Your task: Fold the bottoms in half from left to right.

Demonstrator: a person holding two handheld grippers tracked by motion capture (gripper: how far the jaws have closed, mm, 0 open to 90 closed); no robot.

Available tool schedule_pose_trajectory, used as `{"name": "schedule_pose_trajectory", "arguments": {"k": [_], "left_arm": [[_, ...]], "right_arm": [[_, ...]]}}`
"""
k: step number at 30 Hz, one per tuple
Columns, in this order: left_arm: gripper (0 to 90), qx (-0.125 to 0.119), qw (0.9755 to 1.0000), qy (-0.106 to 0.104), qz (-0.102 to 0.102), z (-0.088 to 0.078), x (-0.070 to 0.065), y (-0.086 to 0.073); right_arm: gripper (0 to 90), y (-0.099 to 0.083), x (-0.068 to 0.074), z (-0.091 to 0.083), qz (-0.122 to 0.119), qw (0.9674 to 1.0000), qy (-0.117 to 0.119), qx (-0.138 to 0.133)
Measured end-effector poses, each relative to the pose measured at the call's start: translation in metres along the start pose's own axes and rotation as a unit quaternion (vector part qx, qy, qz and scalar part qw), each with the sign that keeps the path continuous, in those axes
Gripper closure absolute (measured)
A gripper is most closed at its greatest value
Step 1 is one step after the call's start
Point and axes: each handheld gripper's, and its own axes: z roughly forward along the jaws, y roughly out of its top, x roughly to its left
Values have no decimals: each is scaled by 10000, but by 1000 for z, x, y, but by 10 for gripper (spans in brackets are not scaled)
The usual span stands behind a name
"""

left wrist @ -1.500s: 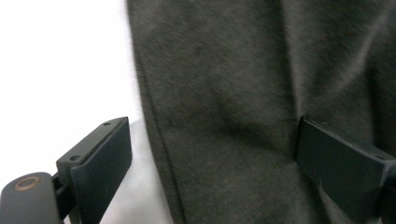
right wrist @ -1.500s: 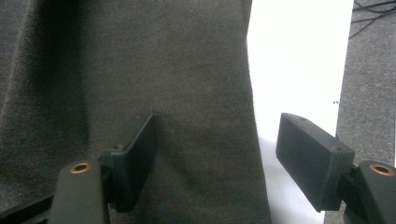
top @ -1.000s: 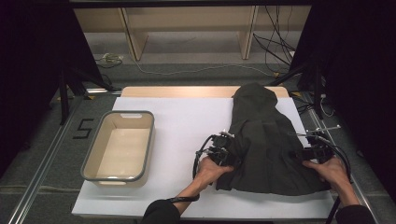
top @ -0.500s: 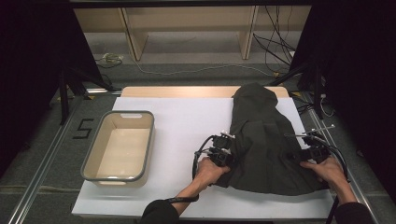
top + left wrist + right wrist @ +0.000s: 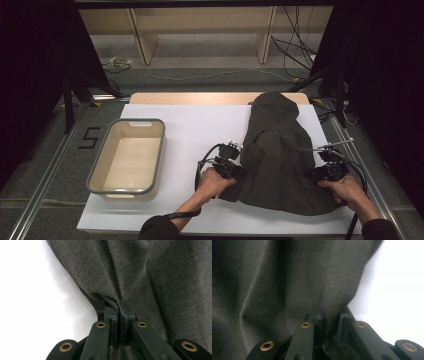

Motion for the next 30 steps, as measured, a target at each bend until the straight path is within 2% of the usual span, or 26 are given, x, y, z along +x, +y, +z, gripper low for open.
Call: {"name": "schedule_pose_trajectory", "arguments": {"k": [1,6,7,9,12,14,18,24,30], "left_arm": [[870,3,10000,-16,3,-2,1,-2],[872,18,9999,72,136,-24,11,-15],[872,-2,9999,76,115,-30,15,-17],[873,-55,10000,48,43,-38,22,-21],[873,-64,10000,-22,-10,-39,27,-26],[873,-54,9999,-105,-38,-36,25,-28],[873,-36,9998,-219,19,-38,20,-31],[873,137,9991,-305,253,-49,9,-49],[871,121,9988,-373,279,-68,2,-66]], "right_arm": [[799,-3,10,1,-57,10000,-12,41],[801,-4,24,2,-116,9999,-33,3],[802,-4,27,2,-77,10000,-32,-19],[806,-5,37,4,-147,9999,-36,-6],[807,-6,45,4,-212,9997,-94,12],[809,-7,44,3,-143,9999,-78,5],[810,-9,47,2,-176,9998,-76,-16],[809,-18,51,-4,-304,9995,108,-56],[807,-25,60,-6,-519,9985,150,-1]]}}
